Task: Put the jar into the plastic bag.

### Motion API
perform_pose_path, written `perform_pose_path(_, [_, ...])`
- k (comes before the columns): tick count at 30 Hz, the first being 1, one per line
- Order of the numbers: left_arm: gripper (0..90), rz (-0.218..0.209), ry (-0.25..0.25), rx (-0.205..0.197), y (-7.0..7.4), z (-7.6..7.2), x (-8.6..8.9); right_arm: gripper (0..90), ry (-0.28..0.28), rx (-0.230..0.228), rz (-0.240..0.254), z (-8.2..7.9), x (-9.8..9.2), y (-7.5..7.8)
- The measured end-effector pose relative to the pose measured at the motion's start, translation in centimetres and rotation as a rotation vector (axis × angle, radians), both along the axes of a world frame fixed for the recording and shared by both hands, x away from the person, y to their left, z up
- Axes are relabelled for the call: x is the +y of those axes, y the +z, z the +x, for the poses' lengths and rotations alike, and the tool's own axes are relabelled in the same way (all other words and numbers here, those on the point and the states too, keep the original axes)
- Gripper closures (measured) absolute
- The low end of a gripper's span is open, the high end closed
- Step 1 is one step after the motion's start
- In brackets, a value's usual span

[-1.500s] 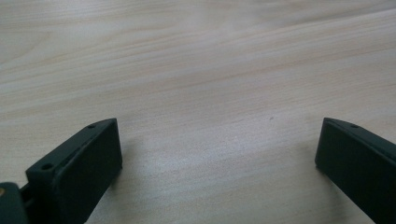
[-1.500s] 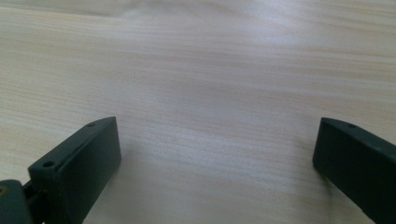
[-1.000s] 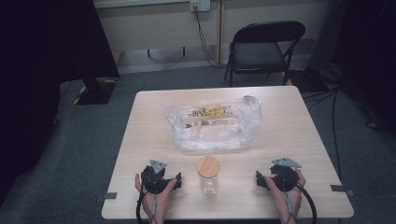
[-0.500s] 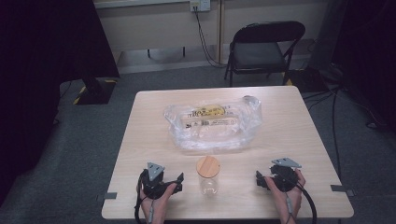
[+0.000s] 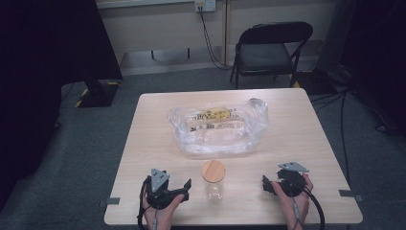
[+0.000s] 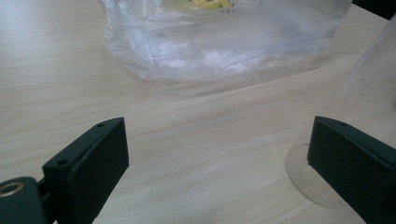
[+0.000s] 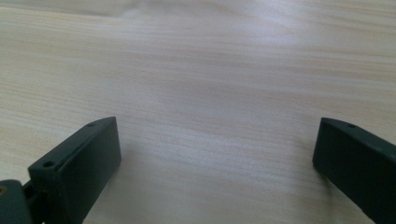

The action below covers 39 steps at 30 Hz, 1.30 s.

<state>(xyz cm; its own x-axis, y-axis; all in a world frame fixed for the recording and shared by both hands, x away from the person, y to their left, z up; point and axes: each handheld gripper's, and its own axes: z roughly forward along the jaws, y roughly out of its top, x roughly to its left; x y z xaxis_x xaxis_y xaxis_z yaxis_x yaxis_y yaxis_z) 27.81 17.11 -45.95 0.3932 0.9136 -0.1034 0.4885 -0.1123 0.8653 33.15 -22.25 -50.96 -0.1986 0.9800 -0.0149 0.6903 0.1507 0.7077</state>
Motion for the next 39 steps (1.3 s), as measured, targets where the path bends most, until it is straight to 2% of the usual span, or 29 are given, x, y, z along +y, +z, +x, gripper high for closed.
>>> perform_pose_path(5, [3.9, -0.001, -0.03, -0.031, 0.7, -0.7, -0.4, 0.2, 0.0, 0.0, 0.0, 0.0, 0.0, 0.0])
perform_pose_path(9, [3.6, -0.005, -0.052, -0.075, 1.4, -1.2, -0.8, 0.1, 0.0, 0.0, 0.0, 0.0, 0.0, 0.0])
perform_pose_path(10, [3.0, -0.002, -0.058, -0.1, 1.6, -1.4, -1.0, 0.2, 0.0, 0.0, 0.0, 0.0, 0.0, 0.0])
perform_pose_path(17, [4.4, -0.017, -0.08, -0.15, 2.3, -2.0, -1.5, 0.2, 0.0, 0.0, 0.0, 0.0, 0.0, 0.0])
perform_pose_path(20, [4.7, -0.029, -0.1, -0.144, 2.7, -2.3, -1.8, 0.2, 0.0, 0.0, 0.0, 0.0, 0.0, 0.0])
perform_pose_path(29, [4.4, -0.063, -0.175, -0.179, 3.5, -2.6, -3.4, 0.2, 0.0, 0.0, 0.0, 0.0, 0.0, 0.0])
perform_pose_path(33, [4.5, -0.059, -0.227, -0.189, 3.6, -2.4, -4.5, 0.2, 0.0, 0.0, 0.0, 0.0, 0.0, 0.0])
perform_pose_path(34, [5.8, -0.038, -0.242, -0.191, 3.5, -2.2, -4.7, 0.2, 0.0, 0.0, 0.0, 0.0, 0.0, 0.0])
perform_pose_path(35, [6.6, -0.029, -0.254, -0.18, 3.4, -2.1, -5.0, 0.2, 0.0, 0.0, 0.0, 0.0, 0.0, 0.0])
perform_pose_path(38, [5.7, -0.059, -0.286, -0.161, 3.2, -1.8, -5.8, 0.2, 0.0, 0.0, 0.0, 0.0, 0.0, 0.0])
perform_pose_path(39, [5.7, -0.049, -0.289, -0.16, 3.1, -1.7, -6.0, 0.2, 0.0, 0.0, 0.0, 0.0, 0.0, 0.0])
